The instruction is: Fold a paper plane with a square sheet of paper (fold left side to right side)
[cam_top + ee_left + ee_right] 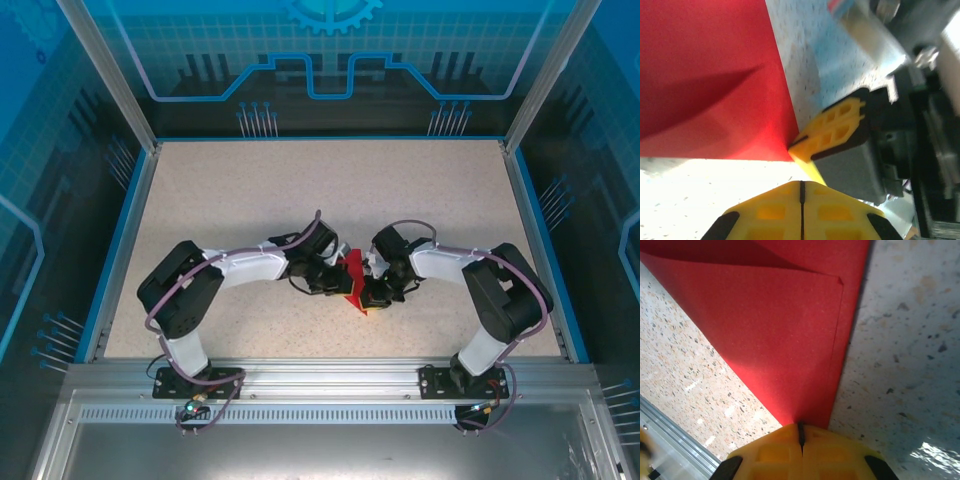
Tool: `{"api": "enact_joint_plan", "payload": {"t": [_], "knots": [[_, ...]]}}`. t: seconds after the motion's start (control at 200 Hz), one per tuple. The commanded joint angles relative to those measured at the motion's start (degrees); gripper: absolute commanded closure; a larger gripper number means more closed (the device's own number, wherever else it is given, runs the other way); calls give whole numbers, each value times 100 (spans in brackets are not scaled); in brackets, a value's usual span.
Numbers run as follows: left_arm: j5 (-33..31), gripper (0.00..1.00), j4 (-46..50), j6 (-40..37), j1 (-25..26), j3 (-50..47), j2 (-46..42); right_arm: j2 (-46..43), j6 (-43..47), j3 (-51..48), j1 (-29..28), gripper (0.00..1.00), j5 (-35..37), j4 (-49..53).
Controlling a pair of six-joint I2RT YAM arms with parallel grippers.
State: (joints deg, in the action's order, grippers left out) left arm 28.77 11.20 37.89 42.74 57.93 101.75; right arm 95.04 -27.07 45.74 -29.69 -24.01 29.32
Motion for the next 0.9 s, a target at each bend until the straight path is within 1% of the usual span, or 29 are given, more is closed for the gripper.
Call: {"api": "enact_joint_plan", "payload": {"t": [0.0,0.13,0.355,0.615,0.75,0.895], "knots": [[93,94,-283,275,152,-120,240,180,-83,-179,-37,100,918,399],[95,94,-465,376,259,-70,523,181,-75,-171,-53,100,931,429],[17,95,-523,378,252,20,757,190,-72,-153,-78,100,931,443],[-494,96,-75,210,235,78,899,177,-10,-104,-88,100,1073,599],[-659,96,-52,212,125,69,877,177,26,-85,-88,100,1166,680],[-771,96,57,110,-125,43,822,181,39,-94,-89,100,1220,731]]}}
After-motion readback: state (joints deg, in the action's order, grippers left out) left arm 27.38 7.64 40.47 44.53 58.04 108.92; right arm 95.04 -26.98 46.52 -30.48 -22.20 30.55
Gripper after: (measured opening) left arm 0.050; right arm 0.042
